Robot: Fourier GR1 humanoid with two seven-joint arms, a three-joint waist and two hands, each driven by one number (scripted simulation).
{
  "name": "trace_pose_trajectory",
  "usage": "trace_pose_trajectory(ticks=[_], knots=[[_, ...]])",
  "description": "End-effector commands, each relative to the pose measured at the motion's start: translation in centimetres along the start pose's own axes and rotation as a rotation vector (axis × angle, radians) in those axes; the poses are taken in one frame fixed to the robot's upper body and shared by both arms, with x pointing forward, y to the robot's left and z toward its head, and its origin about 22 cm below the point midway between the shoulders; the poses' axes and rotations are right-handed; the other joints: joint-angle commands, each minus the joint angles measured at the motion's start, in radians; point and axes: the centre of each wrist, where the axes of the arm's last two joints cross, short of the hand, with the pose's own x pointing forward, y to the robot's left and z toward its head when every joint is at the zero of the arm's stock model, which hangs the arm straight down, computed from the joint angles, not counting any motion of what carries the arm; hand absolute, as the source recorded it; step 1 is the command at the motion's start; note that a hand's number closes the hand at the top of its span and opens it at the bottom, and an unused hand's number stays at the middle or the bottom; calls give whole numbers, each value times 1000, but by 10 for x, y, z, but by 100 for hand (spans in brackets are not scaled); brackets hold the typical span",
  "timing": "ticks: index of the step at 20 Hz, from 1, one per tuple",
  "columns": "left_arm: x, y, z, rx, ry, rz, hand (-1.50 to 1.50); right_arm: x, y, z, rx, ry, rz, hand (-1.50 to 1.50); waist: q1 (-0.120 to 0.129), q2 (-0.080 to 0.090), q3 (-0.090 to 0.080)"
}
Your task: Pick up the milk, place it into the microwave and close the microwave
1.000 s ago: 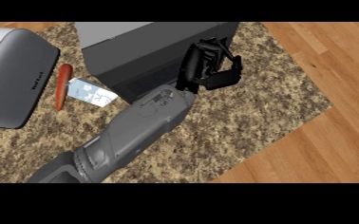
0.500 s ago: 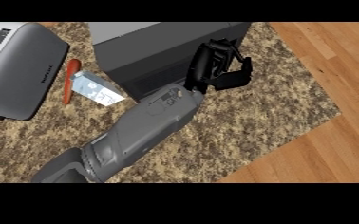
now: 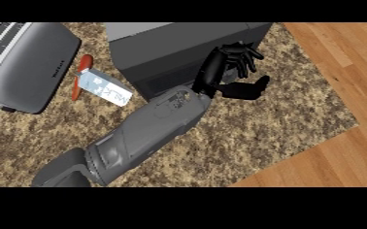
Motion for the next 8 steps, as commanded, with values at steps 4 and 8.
trace_pose_trajectory(ticks=[4,8], knots=[[-40,86,5,291,136,-95,-150,10,-5,5,-36,0,21,-150,69,5,-5],[-39,84,5,266,129,-81,-150,14,0,5,-27,-5,9,-150,84,3,-5]])
